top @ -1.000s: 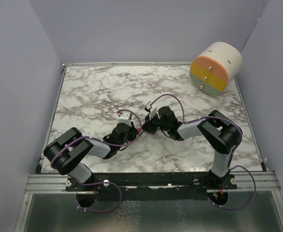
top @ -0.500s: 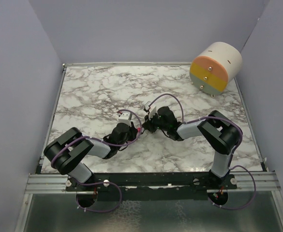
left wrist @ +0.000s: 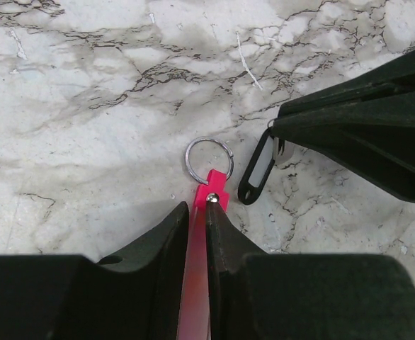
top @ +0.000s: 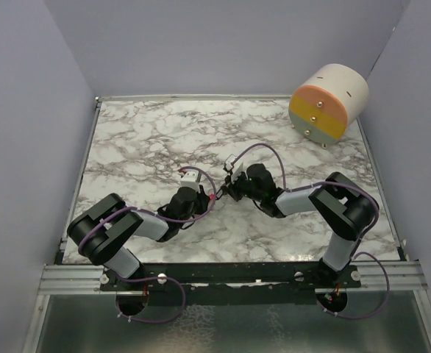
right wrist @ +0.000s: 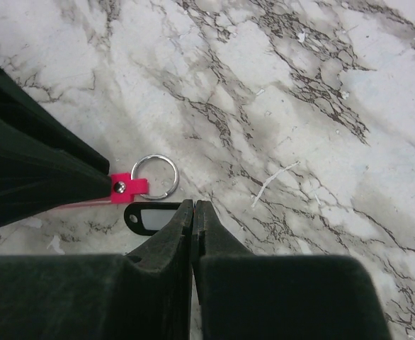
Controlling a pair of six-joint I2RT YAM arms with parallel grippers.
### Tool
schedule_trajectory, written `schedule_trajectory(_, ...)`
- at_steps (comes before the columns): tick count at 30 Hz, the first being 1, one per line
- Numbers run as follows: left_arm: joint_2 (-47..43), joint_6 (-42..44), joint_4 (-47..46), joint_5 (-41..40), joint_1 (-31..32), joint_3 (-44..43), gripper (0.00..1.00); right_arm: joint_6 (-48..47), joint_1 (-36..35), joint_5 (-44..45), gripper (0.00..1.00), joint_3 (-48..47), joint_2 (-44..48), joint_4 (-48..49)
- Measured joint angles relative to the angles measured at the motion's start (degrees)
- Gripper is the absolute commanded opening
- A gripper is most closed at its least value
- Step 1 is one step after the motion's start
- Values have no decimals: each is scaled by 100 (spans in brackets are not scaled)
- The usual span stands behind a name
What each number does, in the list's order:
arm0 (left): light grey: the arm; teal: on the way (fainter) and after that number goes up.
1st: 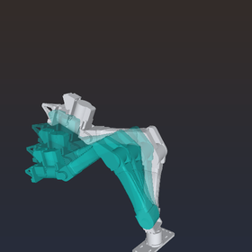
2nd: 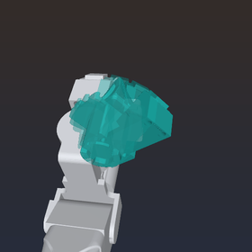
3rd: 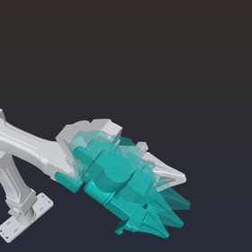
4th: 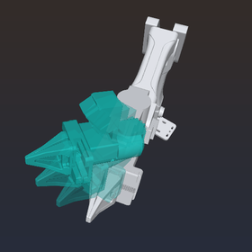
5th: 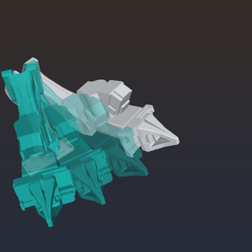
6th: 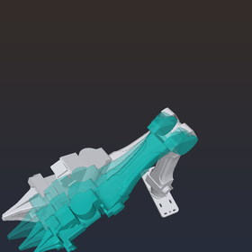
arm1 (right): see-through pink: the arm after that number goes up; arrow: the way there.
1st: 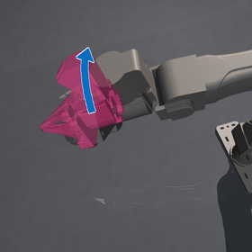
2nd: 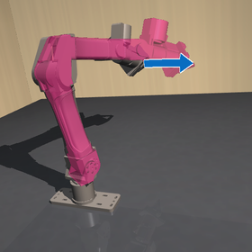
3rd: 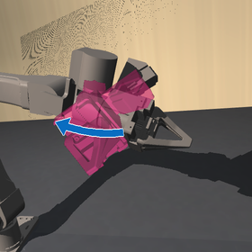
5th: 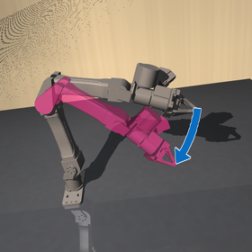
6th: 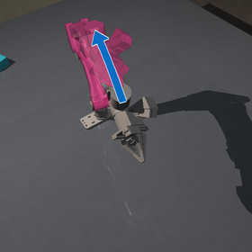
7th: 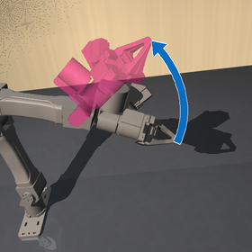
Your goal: Put the keys on the keyring
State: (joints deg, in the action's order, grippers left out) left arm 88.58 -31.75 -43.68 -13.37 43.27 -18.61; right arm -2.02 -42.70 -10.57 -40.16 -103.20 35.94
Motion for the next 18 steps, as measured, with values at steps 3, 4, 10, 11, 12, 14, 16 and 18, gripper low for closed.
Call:
schedule_trajectory(3,0,20,0,-2,0,0,20,-177,0,-153,1,201,175,138)
schedule_trajectory(4,0,24,0,-2,0,0,20,-254,0,-221,1,223,205,136)
schedule_trajectory(10,4,44,-4,0,0,-2,20,-675,0,-625,1,170,216,-9)
schedule_trajectory(11,4,46,-7,0,0,-2,20,-715,0,-673,1,144,216,-42)
schedule_trajectory(12,4,48,-7,0,0,-2,20,-745,0,-710,1,107,214,-76)
schedule_trajectory(14,4,52,-7,0,0,-2,20,-769,0,-726,1,46,212,-116)
schedule_trajectory(16,2,61,-7,0,0,-2,26,-739,0,-684,1,9,210,-136)
schedule_trajectory(18,-22,79,15,2,0,-2,33,-664,0,-533,1,4,210,-140)
